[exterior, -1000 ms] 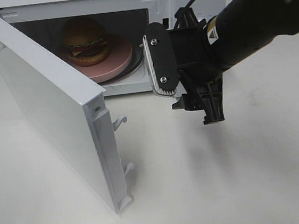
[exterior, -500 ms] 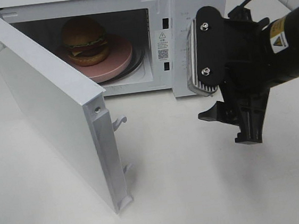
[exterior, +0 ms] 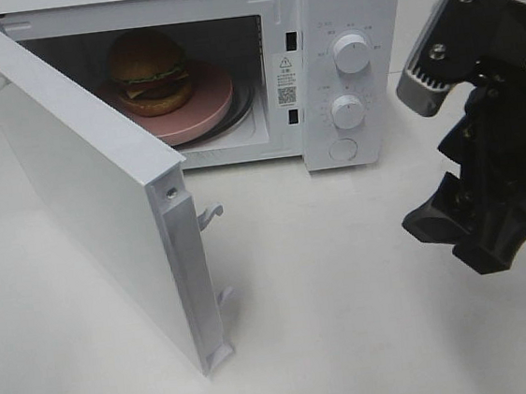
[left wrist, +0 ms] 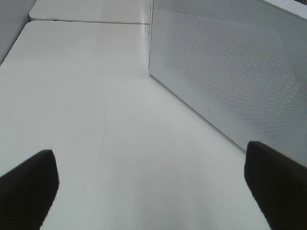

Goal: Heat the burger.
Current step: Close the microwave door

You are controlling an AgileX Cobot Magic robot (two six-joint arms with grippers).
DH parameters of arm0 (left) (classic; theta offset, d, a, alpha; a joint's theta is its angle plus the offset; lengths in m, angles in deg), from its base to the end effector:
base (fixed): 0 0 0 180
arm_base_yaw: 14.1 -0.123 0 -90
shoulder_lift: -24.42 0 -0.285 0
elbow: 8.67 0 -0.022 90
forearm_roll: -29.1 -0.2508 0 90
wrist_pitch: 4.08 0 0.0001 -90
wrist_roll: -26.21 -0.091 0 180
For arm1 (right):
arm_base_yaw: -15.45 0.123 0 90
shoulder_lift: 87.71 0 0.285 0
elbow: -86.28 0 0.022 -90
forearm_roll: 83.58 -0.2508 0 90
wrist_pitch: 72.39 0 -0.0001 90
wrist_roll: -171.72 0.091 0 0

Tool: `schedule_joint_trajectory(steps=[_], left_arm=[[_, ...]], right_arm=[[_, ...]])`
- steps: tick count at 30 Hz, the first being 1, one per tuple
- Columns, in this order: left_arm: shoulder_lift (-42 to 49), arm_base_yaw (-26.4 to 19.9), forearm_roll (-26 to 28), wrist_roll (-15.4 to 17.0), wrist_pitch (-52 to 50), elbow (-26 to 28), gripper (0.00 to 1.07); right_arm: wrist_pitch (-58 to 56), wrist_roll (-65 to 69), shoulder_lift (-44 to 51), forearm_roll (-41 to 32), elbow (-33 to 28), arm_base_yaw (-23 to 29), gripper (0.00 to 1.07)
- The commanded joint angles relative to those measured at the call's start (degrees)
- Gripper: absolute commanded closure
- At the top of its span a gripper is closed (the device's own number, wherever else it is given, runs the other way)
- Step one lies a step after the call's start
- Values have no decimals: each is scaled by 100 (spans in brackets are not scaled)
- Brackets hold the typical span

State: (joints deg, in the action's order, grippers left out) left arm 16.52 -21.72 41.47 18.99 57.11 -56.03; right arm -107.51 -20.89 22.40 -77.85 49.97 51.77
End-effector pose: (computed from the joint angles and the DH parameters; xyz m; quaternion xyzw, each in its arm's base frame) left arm -0.0060 -0.0180 0.2841 0.0026 0.8452 -0.0391 0.5330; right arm 0.1690 0.1177 0.2709 -0.4167 0.8457 0.0281 0.3321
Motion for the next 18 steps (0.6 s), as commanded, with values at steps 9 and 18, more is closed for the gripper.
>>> schedule_joint_trajectory(steps=[9, 18], left_arm=[[0, 34, 0, 17, 29, -6, 7], [0, 34, 0, 17, 29, -6, 7]], right_arm=[[-1501, 1117, 424, -11, -23, -23, 33], [-2320, 1461, 1089, -11, -23, -23, 33]])
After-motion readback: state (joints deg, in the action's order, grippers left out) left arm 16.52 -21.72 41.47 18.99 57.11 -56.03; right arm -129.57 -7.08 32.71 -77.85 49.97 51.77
